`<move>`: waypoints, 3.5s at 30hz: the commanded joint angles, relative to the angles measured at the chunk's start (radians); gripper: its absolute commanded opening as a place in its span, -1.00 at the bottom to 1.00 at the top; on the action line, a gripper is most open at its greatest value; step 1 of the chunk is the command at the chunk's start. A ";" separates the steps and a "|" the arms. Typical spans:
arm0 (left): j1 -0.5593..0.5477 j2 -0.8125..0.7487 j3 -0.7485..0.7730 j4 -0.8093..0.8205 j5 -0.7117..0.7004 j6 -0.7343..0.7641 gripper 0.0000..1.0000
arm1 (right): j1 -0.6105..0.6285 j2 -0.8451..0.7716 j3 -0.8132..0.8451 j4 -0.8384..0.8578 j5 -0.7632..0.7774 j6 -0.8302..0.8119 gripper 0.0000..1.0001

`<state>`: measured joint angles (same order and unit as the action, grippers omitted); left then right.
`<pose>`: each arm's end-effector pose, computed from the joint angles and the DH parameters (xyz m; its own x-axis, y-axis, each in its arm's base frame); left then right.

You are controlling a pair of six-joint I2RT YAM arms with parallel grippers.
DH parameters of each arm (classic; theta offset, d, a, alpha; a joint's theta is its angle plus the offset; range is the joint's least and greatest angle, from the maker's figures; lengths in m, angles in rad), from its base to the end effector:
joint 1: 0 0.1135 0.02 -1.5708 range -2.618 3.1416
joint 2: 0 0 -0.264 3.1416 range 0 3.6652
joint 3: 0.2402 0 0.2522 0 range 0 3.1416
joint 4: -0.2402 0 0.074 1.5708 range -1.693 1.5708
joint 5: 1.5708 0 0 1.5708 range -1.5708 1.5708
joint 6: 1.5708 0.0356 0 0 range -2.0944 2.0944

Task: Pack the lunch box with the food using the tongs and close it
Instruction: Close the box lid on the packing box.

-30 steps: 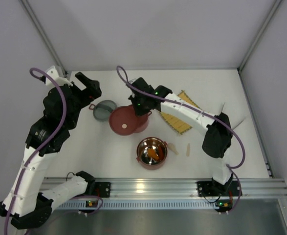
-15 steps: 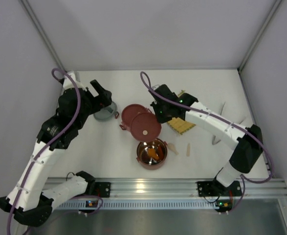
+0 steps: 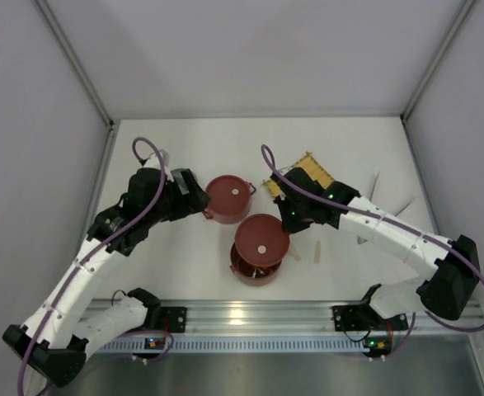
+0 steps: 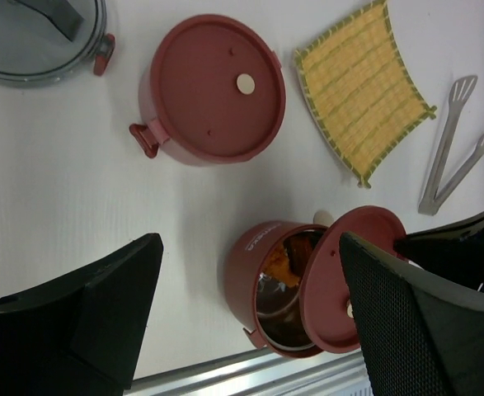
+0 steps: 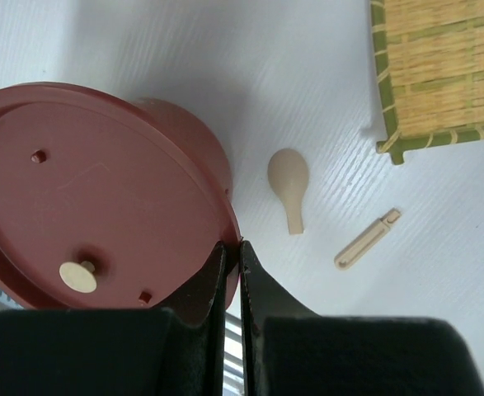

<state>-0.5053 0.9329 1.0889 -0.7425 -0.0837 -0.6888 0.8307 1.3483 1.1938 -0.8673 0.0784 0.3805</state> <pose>0.1647 -0.0877 0.3623 -0.6417 -0.3688 -0.6724 0.0176 0.8695 -0.4937 0.1842 0.1976 0.2992 -0.7973 -0.3239 -0.5093 -0.4442 0.8862 0.1318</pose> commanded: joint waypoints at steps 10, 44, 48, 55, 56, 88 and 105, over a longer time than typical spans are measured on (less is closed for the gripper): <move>-0.231 -0.017 -0.113 0.042 -0.016 -0.080 0.82 | 0.114 0.031 -0.023 0.065 0.000 0.063 -1.00; -0.377 0.035 -0.297 0.092 -0.100 -0.186 0.79 | 0.125 0.140 -0.068 0.134 0.050 0.069 -0.61; -0.397 0.052 -0.333 0.118 -0.117 -0.198 0.79 | 0.127 0.138 -0.088 0.146 0.054 0.075 -0.57; -0.420 0.078 -0.348 0.143 -0.131 -0.203 0.79 | 0.131 0.137 -0.112 0.159 0.052 0.083 -0.53; -0.426 0.081 -0.346 0.143 -0.134 -0.202 0.79 | 0.130 0.137 -0.114 0.159 0.054 0.084 -0.53; -0.432 0.219 -0.307 0.075 -0.157 -0.155 0.78 | 0.131 -0.009 -0.092 0.022 0.155 0.100 -0.22; -0.432 0.237 -0.310 0.089 -0.153 -0.153 0.78 | 0.139 -0.061 -0.244 0.056 0.017 0.104 -0.28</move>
<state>-0.9314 1.1469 0.7708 -0.6205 -0.2043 -0.8612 0.9520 1.3075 0.9768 -0.7998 0.1200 0.4759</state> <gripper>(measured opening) 0.889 0.363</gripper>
